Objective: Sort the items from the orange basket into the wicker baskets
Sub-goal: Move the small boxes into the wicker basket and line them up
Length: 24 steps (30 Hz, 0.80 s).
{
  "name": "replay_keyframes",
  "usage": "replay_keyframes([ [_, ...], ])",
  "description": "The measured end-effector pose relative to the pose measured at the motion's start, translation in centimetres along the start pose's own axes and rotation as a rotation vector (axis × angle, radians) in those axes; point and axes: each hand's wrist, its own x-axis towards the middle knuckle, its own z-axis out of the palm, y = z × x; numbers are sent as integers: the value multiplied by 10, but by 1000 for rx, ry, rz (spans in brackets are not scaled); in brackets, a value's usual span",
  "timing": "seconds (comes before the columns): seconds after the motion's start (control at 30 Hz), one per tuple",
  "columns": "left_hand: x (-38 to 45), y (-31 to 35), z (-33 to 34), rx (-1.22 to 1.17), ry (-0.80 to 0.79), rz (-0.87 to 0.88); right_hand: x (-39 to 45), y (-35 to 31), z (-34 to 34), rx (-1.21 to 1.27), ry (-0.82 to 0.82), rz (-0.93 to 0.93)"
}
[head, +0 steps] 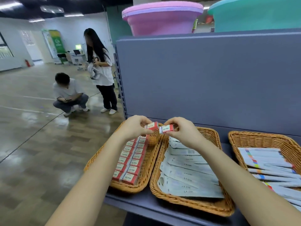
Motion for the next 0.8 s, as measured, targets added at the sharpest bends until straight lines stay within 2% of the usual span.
replay_keyframes([
  [0.23,45,-56,-7,211,-71,41,52,-7,48,-58,-57,79],
  [0.43,83,-100,-10,344,-124,93,84,-8,87,-227,-65,180],
  [0.8,107,-119,-1,447,-159,289,96,-6,123,-392,-1,264],
])
